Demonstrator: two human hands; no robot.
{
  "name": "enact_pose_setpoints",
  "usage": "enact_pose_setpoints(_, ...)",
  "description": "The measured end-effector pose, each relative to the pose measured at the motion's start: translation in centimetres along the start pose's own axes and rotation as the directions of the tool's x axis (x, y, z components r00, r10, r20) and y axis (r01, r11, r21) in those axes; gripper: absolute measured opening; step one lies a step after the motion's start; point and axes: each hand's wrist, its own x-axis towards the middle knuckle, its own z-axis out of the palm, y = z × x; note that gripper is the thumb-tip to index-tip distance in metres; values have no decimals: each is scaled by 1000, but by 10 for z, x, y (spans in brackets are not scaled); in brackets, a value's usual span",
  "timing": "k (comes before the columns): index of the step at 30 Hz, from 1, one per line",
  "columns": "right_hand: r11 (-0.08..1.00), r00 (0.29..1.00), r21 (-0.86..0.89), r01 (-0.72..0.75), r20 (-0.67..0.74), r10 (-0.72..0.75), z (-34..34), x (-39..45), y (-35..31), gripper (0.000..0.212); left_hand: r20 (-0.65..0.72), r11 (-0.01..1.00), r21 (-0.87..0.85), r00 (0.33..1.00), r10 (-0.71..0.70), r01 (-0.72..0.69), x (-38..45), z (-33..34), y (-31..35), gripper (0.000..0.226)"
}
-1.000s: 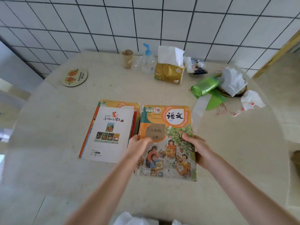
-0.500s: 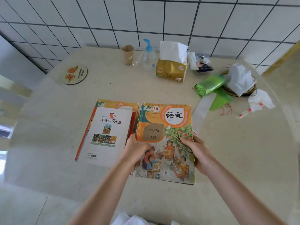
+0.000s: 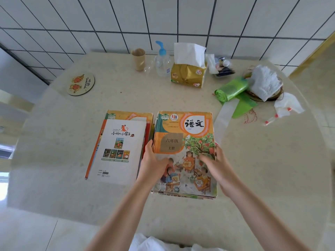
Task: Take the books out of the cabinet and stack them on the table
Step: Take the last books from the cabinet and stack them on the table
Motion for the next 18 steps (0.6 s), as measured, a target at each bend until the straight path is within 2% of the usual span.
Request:
enact_pose_setpoints(3,994,994,-76,73,-79,-79,-6,-12,1,44,-20,999,-9,999,30,-30,-8,1,-8,61)
enact_pose_setpoints(6,967,978,-216,135,-126,-165,-2,-27,12,55,-6,988,115,995,102,-101,-17,0,-17,73)
enact_pose_setpoints(9,932,948,-294,214,-167,-271,8,-41,20,62,11,971,173,986,166,-165,-23,-3,-27,71)
enact_pose_setpoints(15,893,878,-370,255,-297,-374,22,-73,35,56,22,900,295,944,329,-320,-34,-14,-37,63)
enact_pose_setpoints(18,890,822,-394,228,-412,-393,31,-92,48,52,86,835,318,890,447,-450,-41,-22,-44,51)
